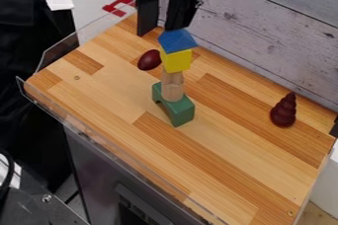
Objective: Move the blue pyramid to the left side of the table
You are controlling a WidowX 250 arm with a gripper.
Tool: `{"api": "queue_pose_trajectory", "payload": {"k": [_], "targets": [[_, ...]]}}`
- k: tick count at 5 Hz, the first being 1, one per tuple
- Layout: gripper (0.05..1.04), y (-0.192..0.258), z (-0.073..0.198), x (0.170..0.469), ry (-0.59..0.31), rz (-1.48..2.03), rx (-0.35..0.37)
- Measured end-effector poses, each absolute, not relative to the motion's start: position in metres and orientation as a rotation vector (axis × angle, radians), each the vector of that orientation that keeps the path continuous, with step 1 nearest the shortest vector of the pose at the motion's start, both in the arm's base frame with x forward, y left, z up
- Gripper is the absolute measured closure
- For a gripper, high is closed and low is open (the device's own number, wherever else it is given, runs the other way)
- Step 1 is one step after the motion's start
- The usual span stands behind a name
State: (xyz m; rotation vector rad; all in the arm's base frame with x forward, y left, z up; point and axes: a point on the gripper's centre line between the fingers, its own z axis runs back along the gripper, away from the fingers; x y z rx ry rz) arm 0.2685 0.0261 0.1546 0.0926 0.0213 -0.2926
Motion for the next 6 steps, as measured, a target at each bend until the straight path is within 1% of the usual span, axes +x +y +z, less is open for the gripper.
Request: {"api": "queue_pose_trajectory", "payload": {"k": [2,3,6], "targets": [[0.085,0.023,0.147,0.271,0.029,-0.301,0.063],[0.085,0.023,0.138,0.272,0.057,-0.302,0.051],[0.085,0.031,0.126,0.274,0.080,-0.258,0.036]]}}
